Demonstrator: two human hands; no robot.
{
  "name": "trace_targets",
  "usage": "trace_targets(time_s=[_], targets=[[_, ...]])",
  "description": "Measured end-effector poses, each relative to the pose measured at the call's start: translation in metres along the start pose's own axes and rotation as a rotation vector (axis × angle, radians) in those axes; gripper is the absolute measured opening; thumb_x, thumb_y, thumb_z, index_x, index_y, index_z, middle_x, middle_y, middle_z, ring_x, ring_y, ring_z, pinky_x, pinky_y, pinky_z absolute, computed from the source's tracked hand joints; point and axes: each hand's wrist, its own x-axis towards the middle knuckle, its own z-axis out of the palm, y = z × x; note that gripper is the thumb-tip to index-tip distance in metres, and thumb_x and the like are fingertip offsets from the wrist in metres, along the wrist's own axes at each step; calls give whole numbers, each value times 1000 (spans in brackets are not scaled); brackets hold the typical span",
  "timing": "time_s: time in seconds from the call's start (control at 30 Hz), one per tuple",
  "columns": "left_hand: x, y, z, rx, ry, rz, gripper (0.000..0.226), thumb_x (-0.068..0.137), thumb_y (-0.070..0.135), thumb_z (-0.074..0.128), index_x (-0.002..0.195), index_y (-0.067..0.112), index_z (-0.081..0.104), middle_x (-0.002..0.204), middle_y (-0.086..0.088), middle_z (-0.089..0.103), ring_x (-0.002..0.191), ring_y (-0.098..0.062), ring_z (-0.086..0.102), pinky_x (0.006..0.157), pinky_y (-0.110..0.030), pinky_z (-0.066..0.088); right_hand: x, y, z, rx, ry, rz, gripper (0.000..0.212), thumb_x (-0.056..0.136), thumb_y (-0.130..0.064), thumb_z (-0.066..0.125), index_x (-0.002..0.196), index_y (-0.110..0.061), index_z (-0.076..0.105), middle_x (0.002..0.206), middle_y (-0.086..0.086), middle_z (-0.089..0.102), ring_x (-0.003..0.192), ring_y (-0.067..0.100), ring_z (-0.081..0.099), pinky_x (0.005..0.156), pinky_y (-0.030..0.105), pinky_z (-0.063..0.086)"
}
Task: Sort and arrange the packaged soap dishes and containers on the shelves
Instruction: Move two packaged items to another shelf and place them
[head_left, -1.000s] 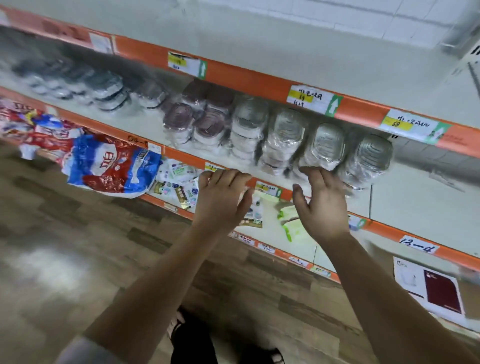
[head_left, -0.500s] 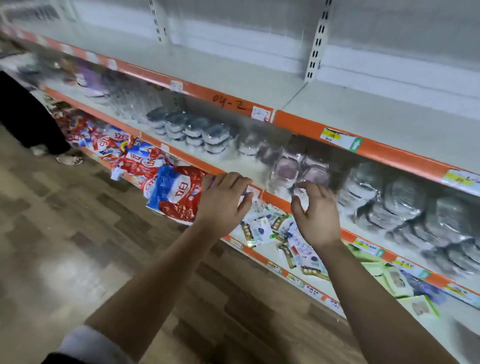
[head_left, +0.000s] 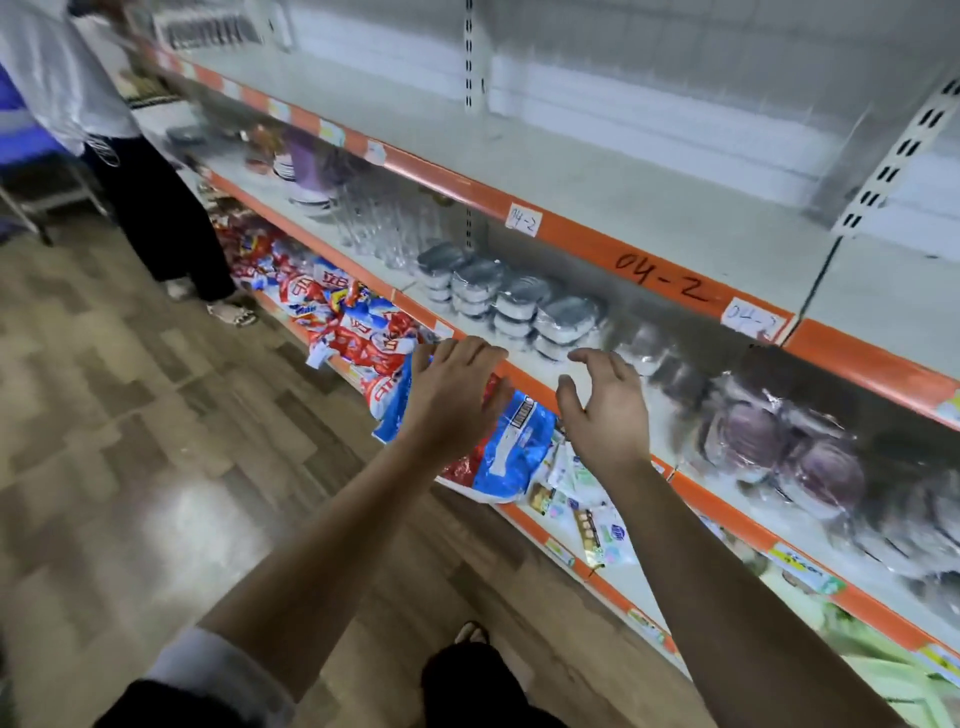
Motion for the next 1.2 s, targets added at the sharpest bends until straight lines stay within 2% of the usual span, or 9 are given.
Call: trace_targets(time_s=[0.2, 0.47, 0.57, 0.7, 0.83, 1.0, 1.1, 1.2], targets=[[71, -86, 14, -6, -64, -7, 33, 95, 32, 53, 122, 15, 62, 118, -4, 62, 114, -26, 53, 101, -46, 33, 82, -24, 79, 32, -37, 27, 28, 94, -17, 57, 119, -7, 61, 120, 10, 60, 114, 30, 50, 94, 37, 43], [142, -184, 55, -71, -159, -12, 37, 98, 33, 50, 130, 15, 56, 130, -3, 58, 123, -24, 49, 103, -38, 30, 157, -34, 157, -3, -51, 69, 25, 91, -16, 60, 115, -8, 63, 117, 9, 60, 108, 28, 54, 92, 40, 47], [174, -226, 81, -125, -228, 36, 39, 98, 30, 49, 133, 13, 54, 134, -5, 56, 125, -25, 49, 107, -39, 34, 180, -32, 197, -23, -45, 147, 26, 92, -16, 59, 116, -9, 62, 119, 8, 60, 115, 28, 51, 96, 39, 44], [220, -283, 124, -160, -296, 100, 44, 97, 29, 51, 138, 11, 50, 139, -7, 52, 130, -27, 45, 107, -41, 35, 207, -35, 259, -80, -11, 235, 27, 89, -9, 63, 115, -3, 64, 115, 14, 62, 112, 36, 53, 99, 44, 42], [255, -324, 164, -198, -364, 185, 45, 98, 28, 50, 139, 11, 49, 141, -9, 51, 131, -28, 43, 107, -44, 36, 226, -32, 304, -123, 47, 325, 28, 87, -6, 65, 115, -3, 65, 117, 13, 62, 110, 35, 55, 100, 37, 39], [301, -363, 215, -231, -280, 271, 37, 93, 19, 61, 125, 2, 61, 127, -17, 59, 122, -39, 51, 101, -51, 43, 254, -15, 351, -141, 142, 399, 28, 88, -8, 63, 116, -4, 66, 118, 10, 63, 112, 32, 54, 98, 31, 39], [322, -378, 243, -222, -220, 251, 44, 92, 24, 61, 132, 5, 56, 136, -16, 54, 130, -38, 44, 105, -51, 39, 271, -3, 376, -146, 210, 380, 30, 89, -16, 56, 115, -5, 66, 116, 10, 63, 112, 30, 54, 98, 25, 36], [337, -387, 272, -229, -213, 229, 49, 92, 33, 61, 134, 8, 55, 144, -17, 46, 137, -40, 36, 107, -50, 36, 283, 10, 398, -174, 276, 361, 32, 87, -17, 58, 116, -5, 65, 120, 12, 60, 113, 32, 51, 97, 23, 34]])
